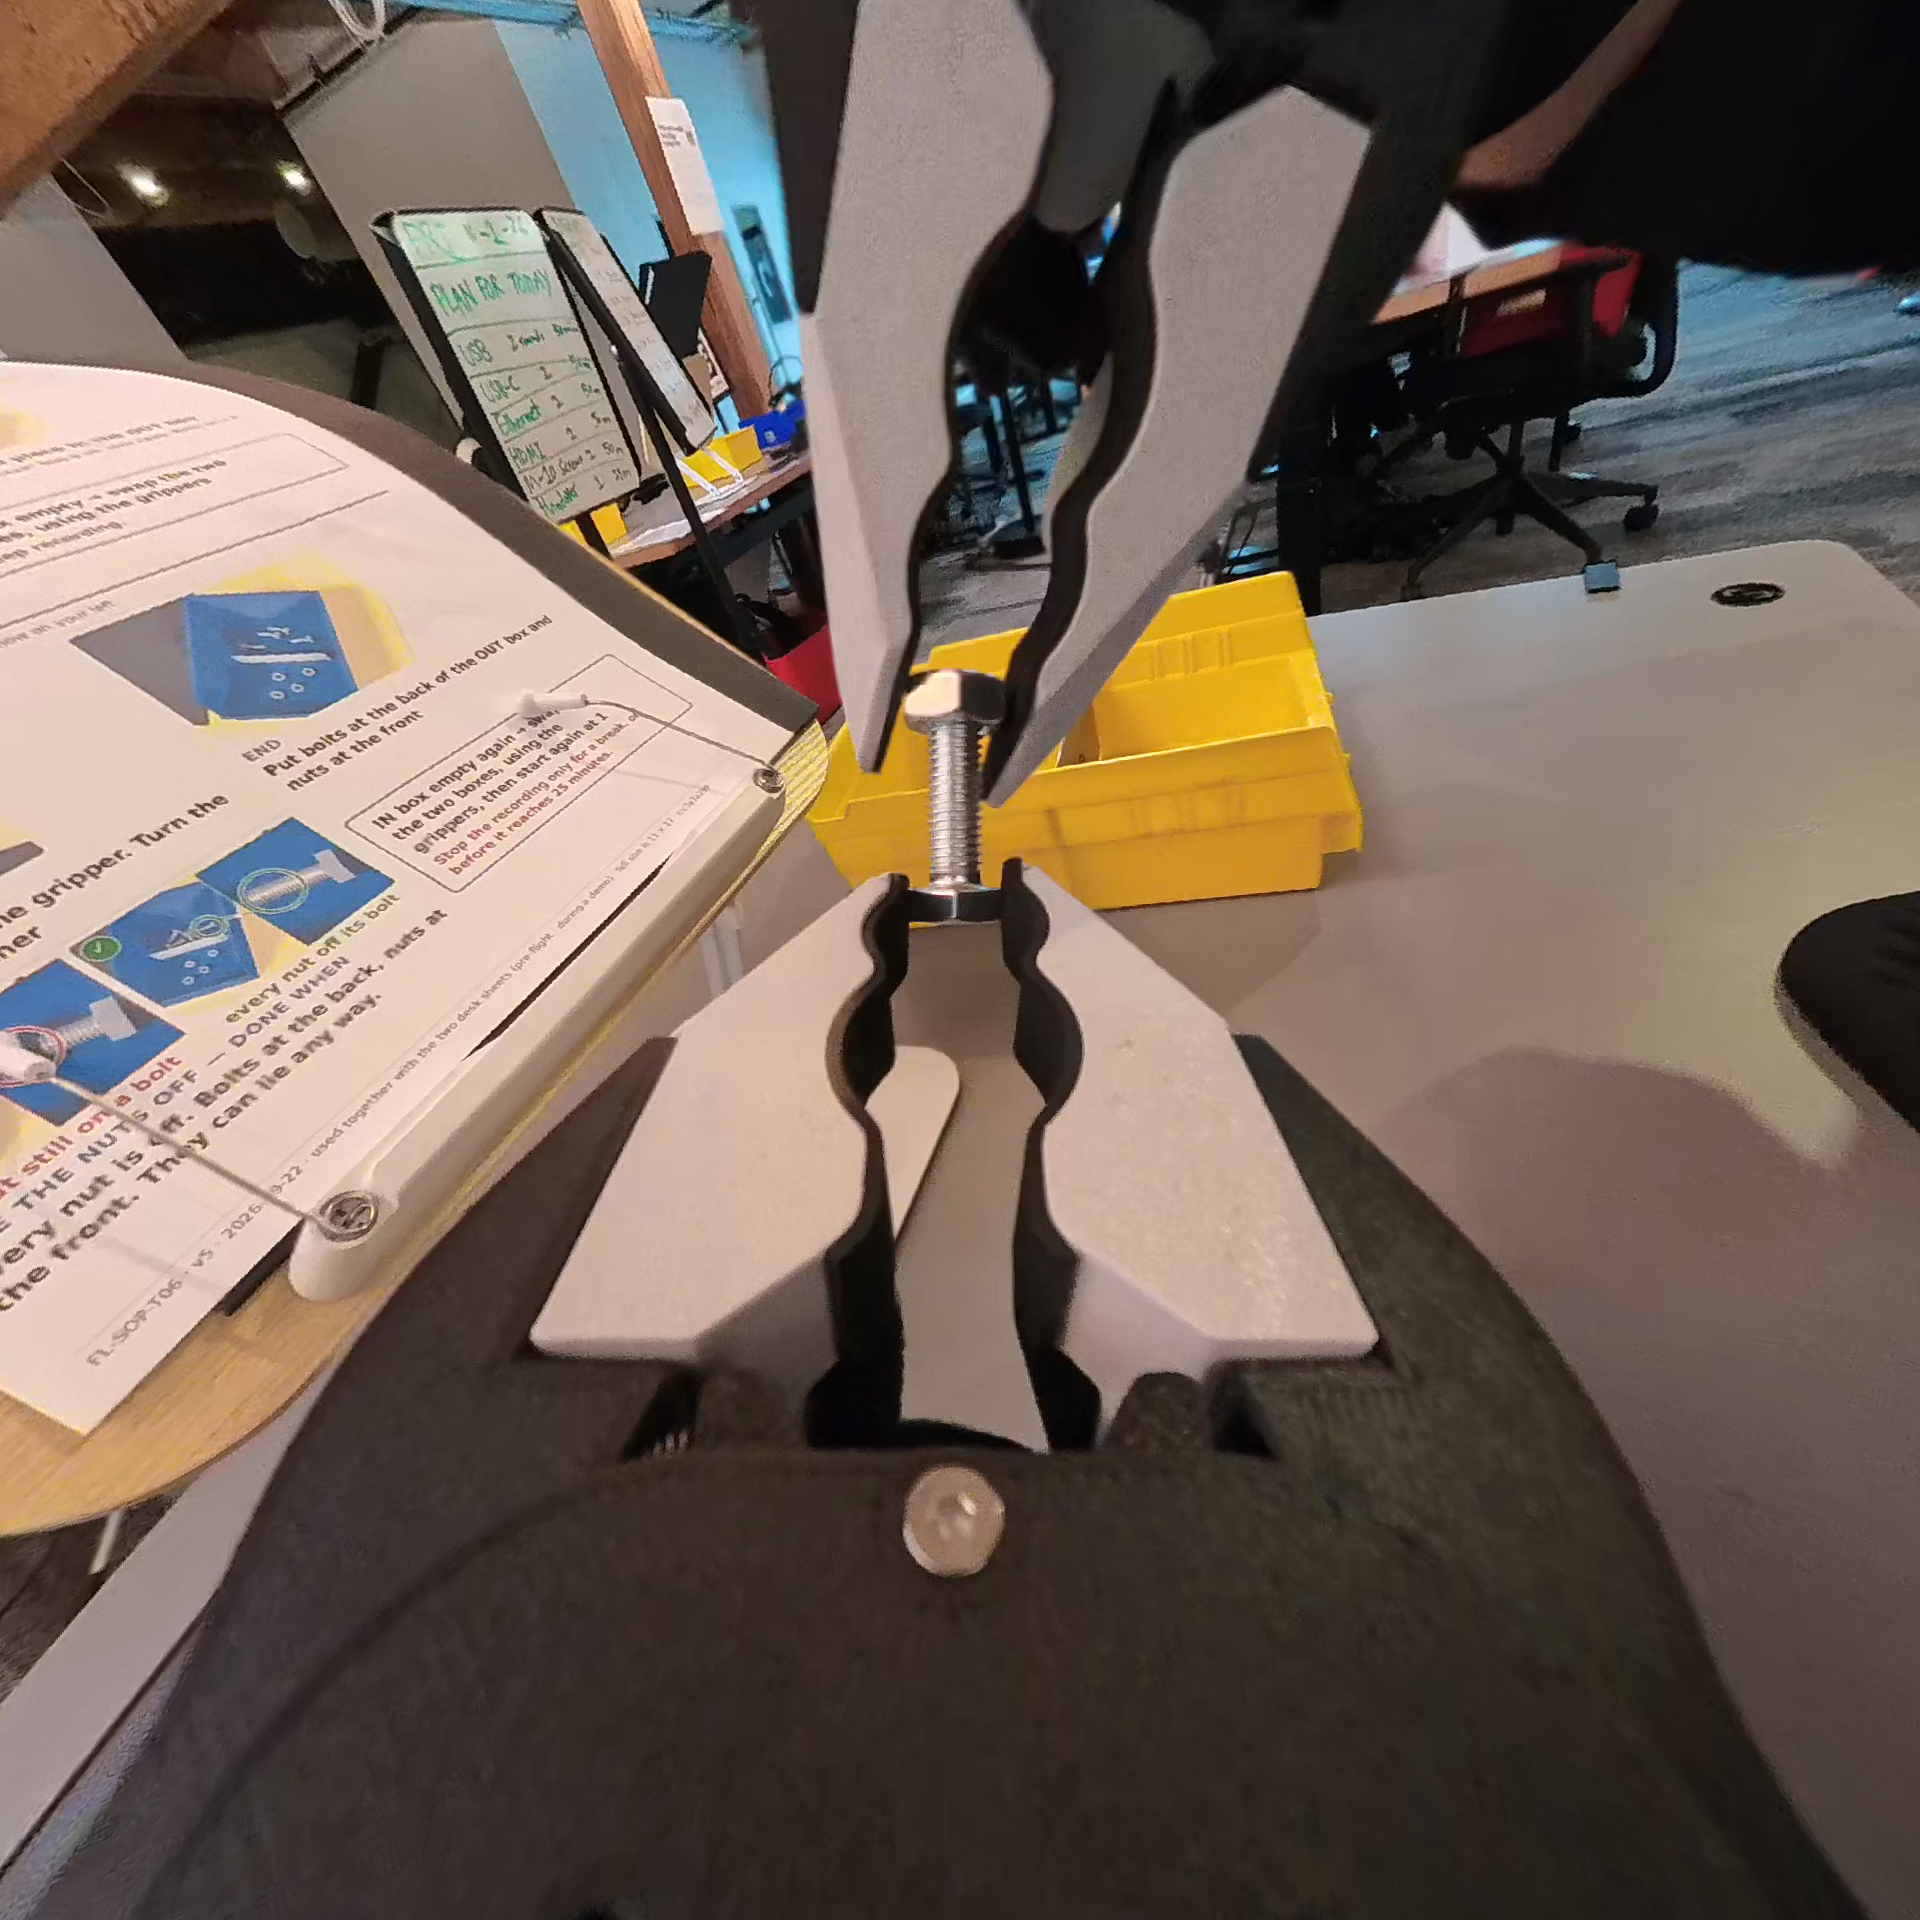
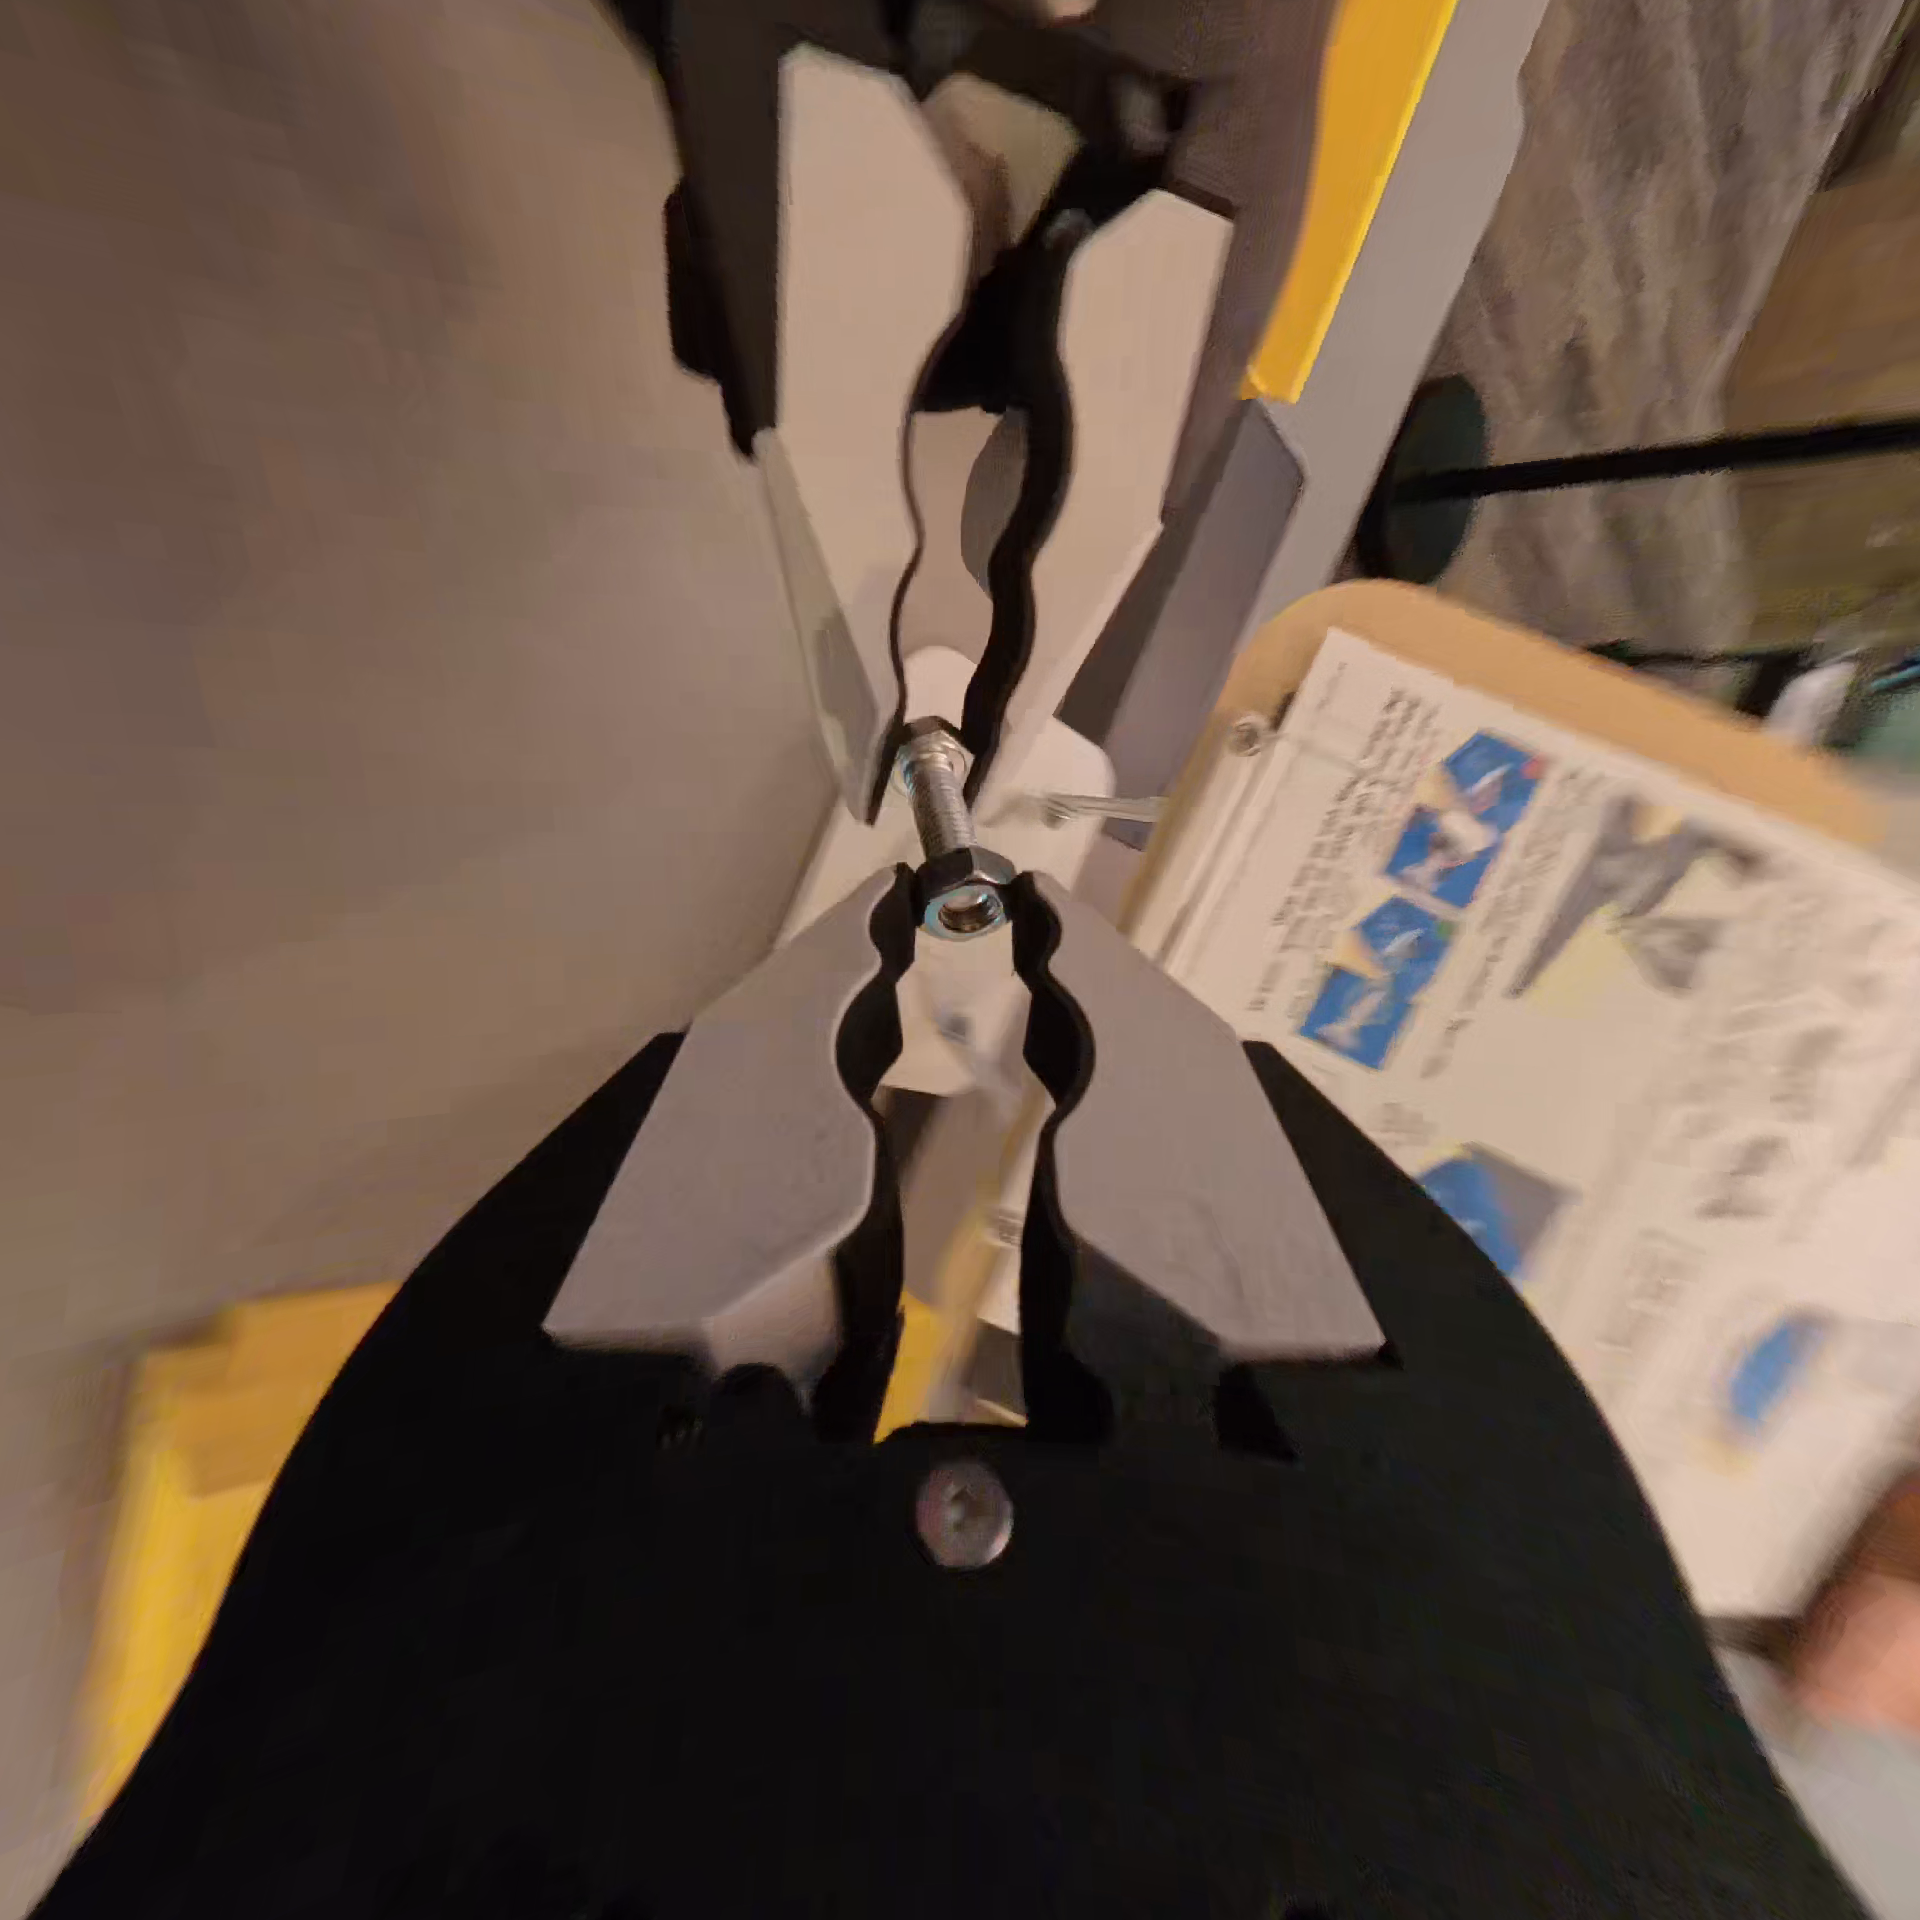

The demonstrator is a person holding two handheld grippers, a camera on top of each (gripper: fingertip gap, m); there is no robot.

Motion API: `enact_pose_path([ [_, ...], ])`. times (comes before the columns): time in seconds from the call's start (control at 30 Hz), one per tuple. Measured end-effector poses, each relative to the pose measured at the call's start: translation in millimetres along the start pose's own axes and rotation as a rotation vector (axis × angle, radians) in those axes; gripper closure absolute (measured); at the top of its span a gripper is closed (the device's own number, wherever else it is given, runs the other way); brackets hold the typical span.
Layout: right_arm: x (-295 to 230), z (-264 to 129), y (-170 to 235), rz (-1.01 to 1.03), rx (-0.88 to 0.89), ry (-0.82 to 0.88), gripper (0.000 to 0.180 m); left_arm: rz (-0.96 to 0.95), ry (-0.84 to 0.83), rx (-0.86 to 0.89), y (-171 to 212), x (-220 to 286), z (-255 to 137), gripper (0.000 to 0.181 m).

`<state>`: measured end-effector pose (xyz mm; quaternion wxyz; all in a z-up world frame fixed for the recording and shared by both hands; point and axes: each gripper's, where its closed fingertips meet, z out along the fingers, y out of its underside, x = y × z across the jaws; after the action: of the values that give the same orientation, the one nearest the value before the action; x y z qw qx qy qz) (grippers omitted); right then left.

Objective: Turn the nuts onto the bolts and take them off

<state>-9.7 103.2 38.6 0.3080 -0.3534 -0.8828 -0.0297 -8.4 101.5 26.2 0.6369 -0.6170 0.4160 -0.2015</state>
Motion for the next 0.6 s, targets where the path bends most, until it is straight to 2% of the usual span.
enact_pose_path([
  [0.13, 10.3, -1.9, 0.0, -0.462, -0.214, 0.217, 0.163, -0.025, 0.021, 0.012, -0.8, -0.1, -2.3, 0.165],
  [0.2, 13.9, -2.9, -2.7, -0.582, -0.29, 0.286, 0.163, -0.029, 0.019, 0.013, -0.3, -0.9, -2.7, 0.165],
  [0.27, 15.5, -2.6, -3.7, -0.591, -0.299, 0.308, 0.163, -0.033, 0.015, 0.02, -0.8, -2.4, -3.9, 0.165],
  [0.3, 15.5, -2.3, -2.4, -0.567, -0.292, 0.301, 0.16, -0.033, 0.013, 0.021, -1.2, -2.8, -4.0, 0.165],
  [0.33, 16.2, -2.4, -1.1, -0.535, -0.284, 0.299, 0.144, -0.031, 0.015, 0.027, -2.9, -1.9, -4.1, 0.165],
  [0.43, 15.6, -7.5, -4.3, -0.354, -0.19, 0.271, 0.139, -0.016, 0.004, 0.027, -5.1, -1.8, -4.2, 0.165],
  [0.6, 12.6, -19.1, -8.6, 0.276, 0.069, 0.079, 0.133, -0.01, -0.023, 0.036, -6.5, -5.7, -5.7, 0.165],
])
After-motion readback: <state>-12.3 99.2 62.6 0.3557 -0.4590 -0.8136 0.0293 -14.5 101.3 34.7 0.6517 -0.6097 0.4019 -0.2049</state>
